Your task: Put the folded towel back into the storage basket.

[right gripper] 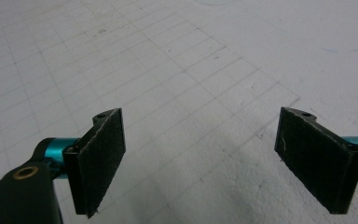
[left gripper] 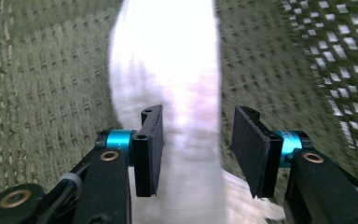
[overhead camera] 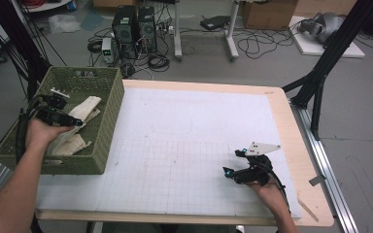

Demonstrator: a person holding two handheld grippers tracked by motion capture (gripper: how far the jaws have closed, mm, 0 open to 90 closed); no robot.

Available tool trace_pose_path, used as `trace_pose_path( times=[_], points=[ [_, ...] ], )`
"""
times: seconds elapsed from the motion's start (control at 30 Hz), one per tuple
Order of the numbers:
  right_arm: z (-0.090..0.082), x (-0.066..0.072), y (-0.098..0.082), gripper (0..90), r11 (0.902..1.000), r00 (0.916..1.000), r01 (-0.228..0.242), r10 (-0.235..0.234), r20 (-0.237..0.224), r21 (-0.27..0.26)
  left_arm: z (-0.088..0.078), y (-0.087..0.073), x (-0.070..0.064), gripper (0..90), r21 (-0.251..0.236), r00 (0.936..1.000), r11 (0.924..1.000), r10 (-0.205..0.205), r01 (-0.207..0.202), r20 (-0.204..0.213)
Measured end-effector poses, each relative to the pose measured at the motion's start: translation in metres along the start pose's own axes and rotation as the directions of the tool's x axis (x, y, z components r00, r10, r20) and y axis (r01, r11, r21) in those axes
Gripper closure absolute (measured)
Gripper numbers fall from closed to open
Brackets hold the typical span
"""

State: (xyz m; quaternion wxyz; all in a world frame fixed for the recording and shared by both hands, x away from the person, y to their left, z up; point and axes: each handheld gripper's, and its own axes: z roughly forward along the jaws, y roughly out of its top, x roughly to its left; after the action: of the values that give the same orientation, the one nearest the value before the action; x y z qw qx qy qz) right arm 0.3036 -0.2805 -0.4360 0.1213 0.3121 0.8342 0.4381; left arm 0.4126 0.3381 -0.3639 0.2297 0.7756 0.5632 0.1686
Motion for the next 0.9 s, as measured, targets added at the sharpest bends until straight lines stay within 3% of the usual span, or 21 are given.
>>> trace_pose_path(
  times=[0.07,0.23,0.37,0.47,0.5,0.57,0.77,0.9],
  points=[
    [0.000,0.000,0.000,15.4,1.0000,1.0000,0.006,-0.006,-0.001,-0.002,-0.002,-0.001,0.000,51.8,0.015,0.9999,0.9998,0.017,-0.017,-0.004],
    [0.000,0.001,0.001,15.5,1.0000,1.0000,0.004,-0.004,-0.004,-0.002,-0.007,-0.005,0.003,49.4,0.080,0.9964,0.9957,0.052,-0.047,-0.067],
    [0.000,0.000,0.001,15.4,1.0000,1.0000,0.007,-0.007,-0.003,-0.005,-0.002,-0.011,0.008,48.6,0.159,0.9941,0.9858,0.067,-0.053,-0.085],
    [0.000,0.000,0.001,15.4,1.0000,1.0000,0.005,-0.005,-0.004,-0.006,0.006,-0.018,0.013,63.7,0.203,0.9955,0.9782,0.062,-0.047,-0.072],
    [0.000,0.000,0.001,15.5,1.0000,1.0000,0.005,-0.005,-0.003,-0.004,0.009,-0.020,0.012,72.3,0.203,0.9962,0.9776,0.067,-0.055,-0.056],
    [0.000,0.000,0.001,15.4,1.0000,1.0000,0.006,-0.006,-0.002,-0.004,0.012,-0.020,0.010,80.4,0.211,0.9952,0.9753,0.080,-0.067,-0.056],
    [0.002,0.000,0.001,15.4,1.0000,1.0000,0.007,-0.007,-0.004,0.004,0.012,-0.008,0.007,82.2,0.206,0.9965,0.9778,0.052,-0.038,-0.065],
    [0.002,0.000,0.001,15.4,1.0000,1.0000,0.008,-0.008,-0.003,0.003,0.017,-0.002,0.003,81.9,0.185,0.9986,0.9827,0.022,-0.012,-0.049]
  ],
)
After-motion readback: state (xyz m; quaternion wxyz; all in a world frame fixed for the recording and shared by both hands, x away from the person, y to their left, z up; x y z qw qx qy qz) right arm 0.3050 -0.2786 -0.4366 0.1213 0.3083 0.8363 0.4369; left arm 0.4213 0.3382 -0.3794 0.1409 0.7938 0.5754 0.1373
